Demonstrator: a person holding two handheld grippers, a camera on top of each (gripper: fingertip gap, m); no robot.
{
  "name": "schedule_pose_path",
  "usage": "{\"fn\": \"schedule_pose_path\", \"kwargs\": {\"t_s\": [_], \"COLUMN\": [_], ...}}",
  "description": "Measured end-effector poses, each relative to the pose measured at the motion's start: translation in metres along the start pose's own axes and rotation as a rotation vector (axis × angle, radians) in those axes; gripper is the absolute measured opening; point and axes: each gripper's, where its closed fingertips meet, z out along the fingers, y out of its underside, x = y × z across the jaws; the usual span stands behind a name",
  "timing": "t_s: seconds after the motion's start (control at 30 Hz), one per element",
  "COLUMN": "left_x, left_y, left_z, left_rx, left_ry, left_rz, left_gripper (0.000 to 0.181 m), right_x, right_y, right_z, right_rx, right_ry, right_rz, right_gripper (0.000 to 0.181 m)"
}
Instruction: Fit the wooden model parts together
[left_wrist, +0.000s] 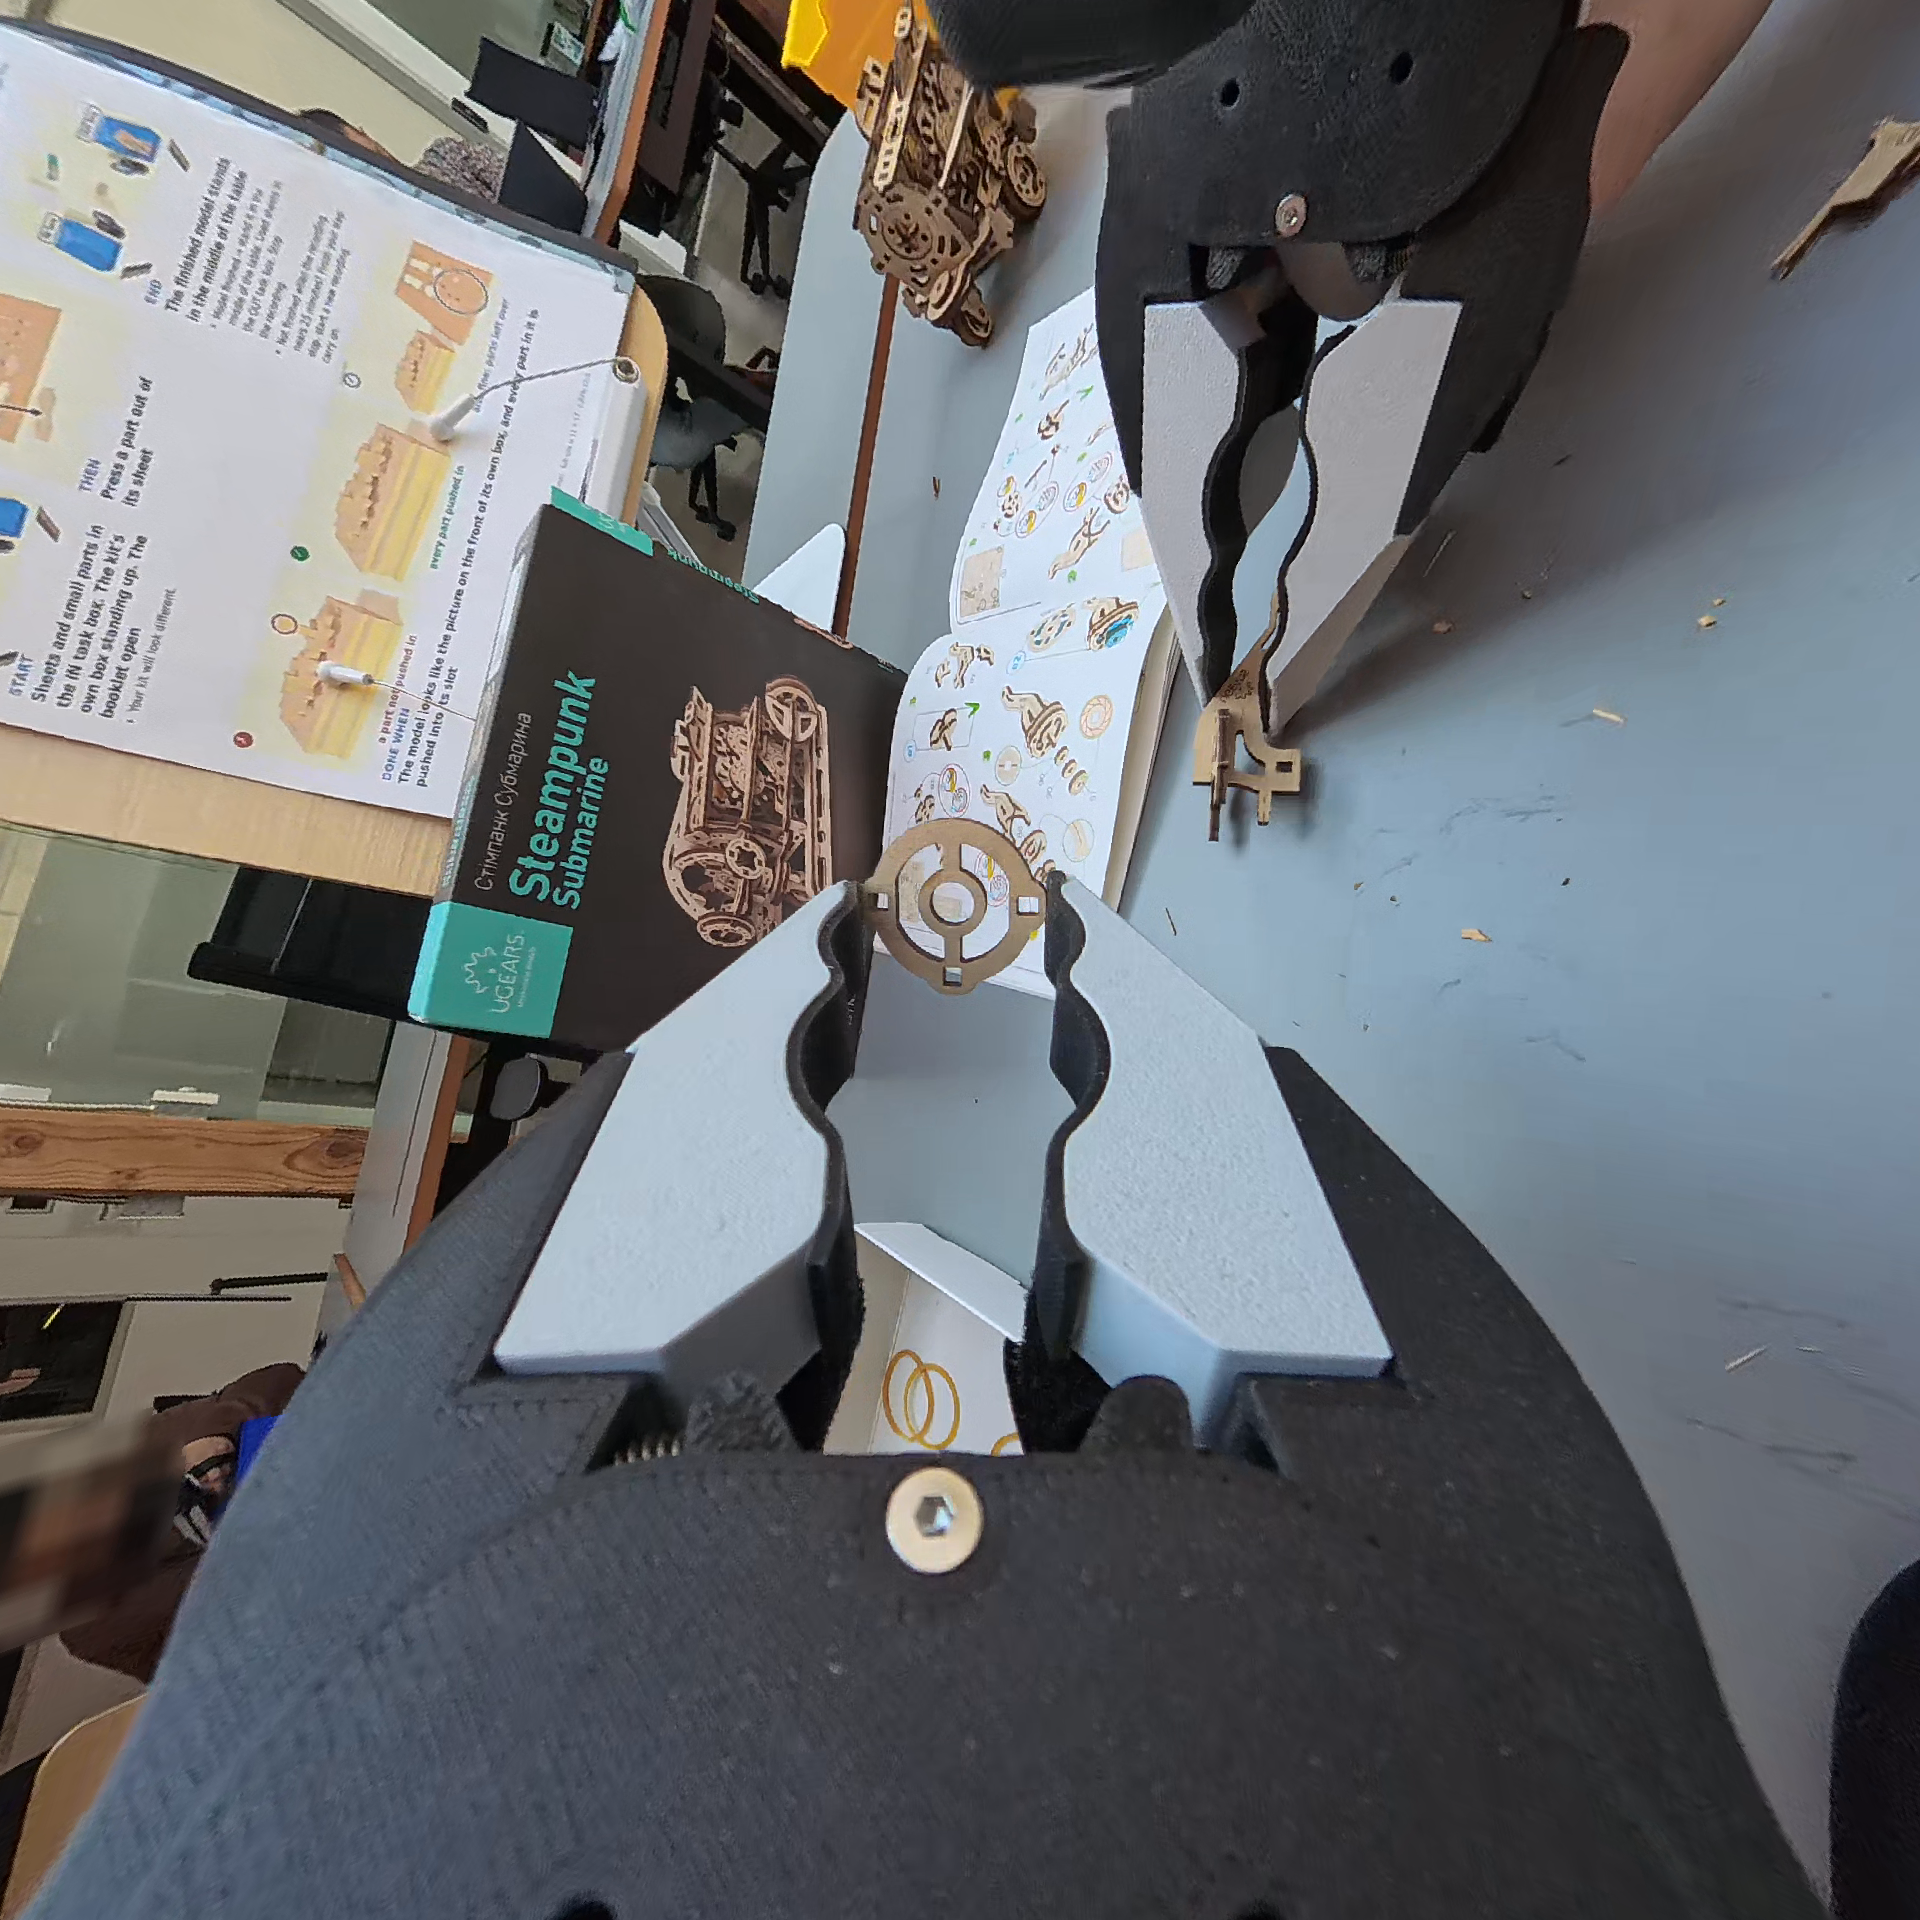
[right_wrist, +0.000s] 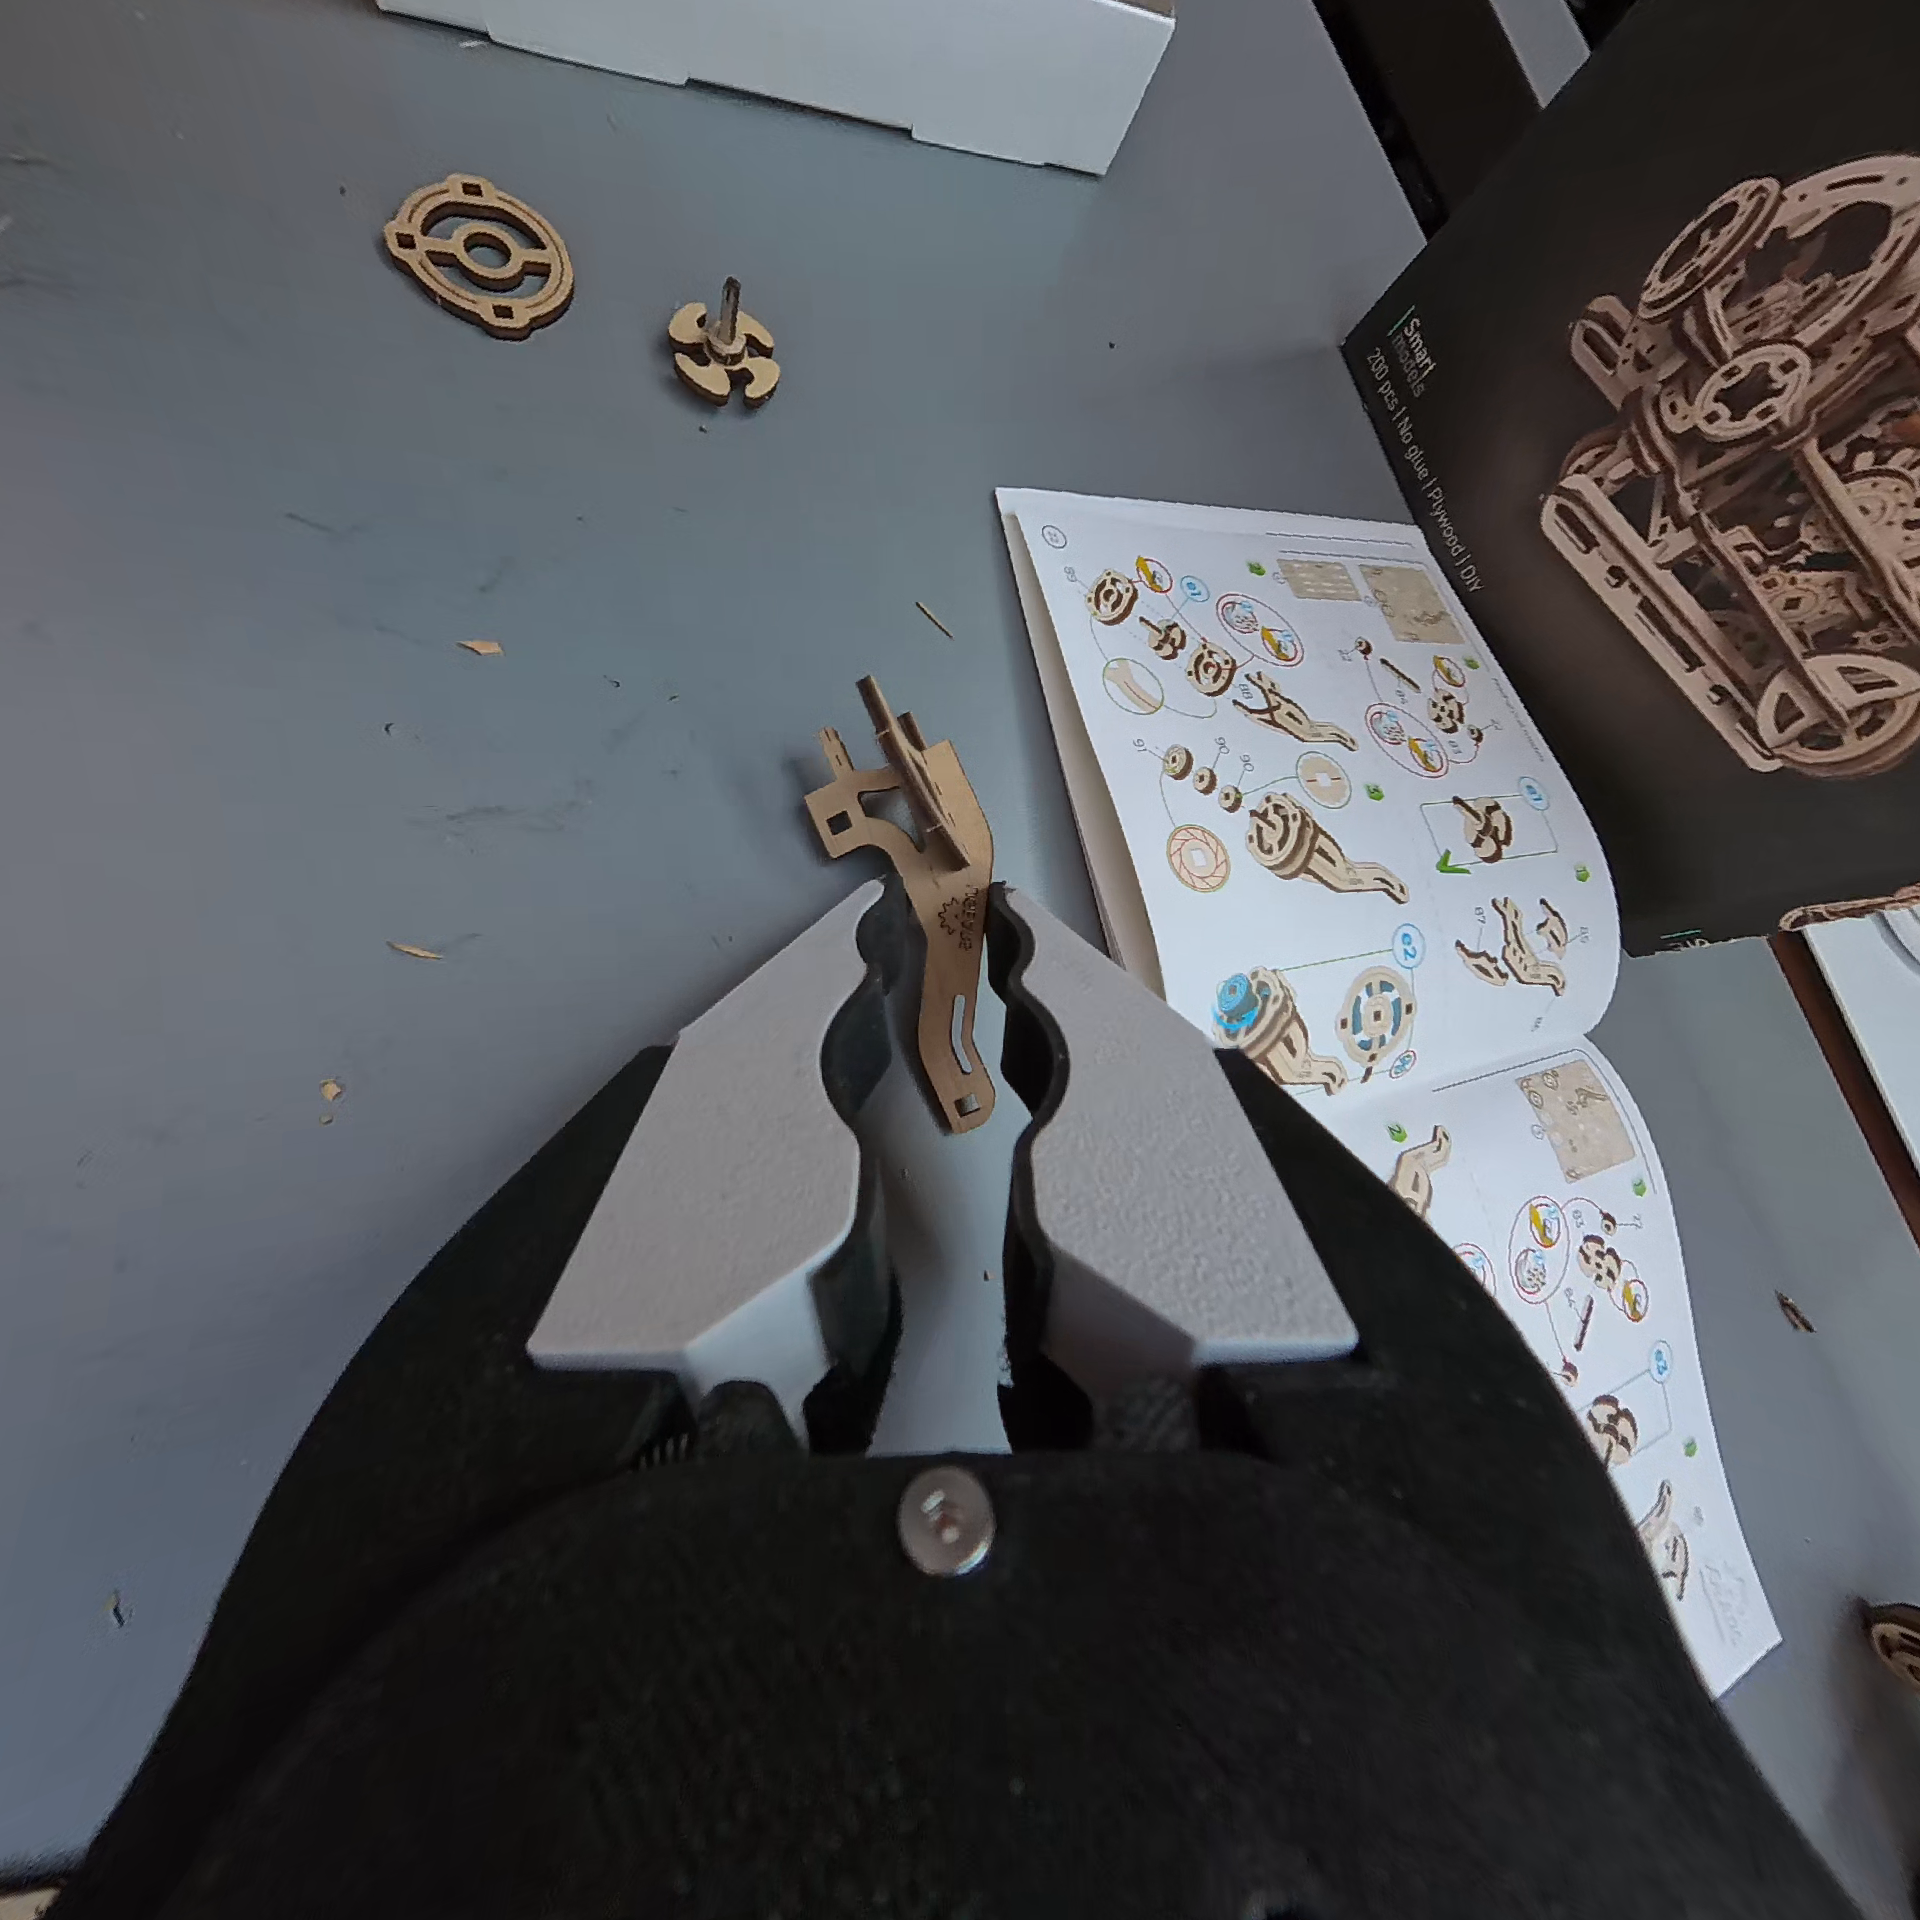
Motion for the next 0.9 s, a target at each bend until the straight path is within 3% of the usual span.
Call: {"fn": "schedule_pose_path", "kwargs": {"t_s": [0.3,0.4,0.6,0.9], "left_x": [-0.003,-0.002,0.009,0.013], "left_y": [-0.049,-0.073,-0.106,-0.112], "left_z": [-0.016,-0.021,-0.023,-0.021], "left_rx": [0.217,0.288,0.312,0.284], "left_ry": [0.034,0.05,0.077,0.085], "left_rz": [-0.143,-0.184,-0.184,-0.186], "left_gripper": [0.033,0.033,0.033,0.033], "right_x": [0.012,0.005,-0.009,-0.011], "right_y": [-0.054,-0.069,-0.086,-0.089], "right_z": [-0.067,-0.09,-0.119,-0.131], "right_rx": [0.496,0.646,0.805,0.844], "right_ry": [-0.194,-0.314,-0.473,-0.473], "right_rz": [0.323,0.335,0.317,0.262], "right_gripper": [0.014,0.014,0.014,0.014]}}
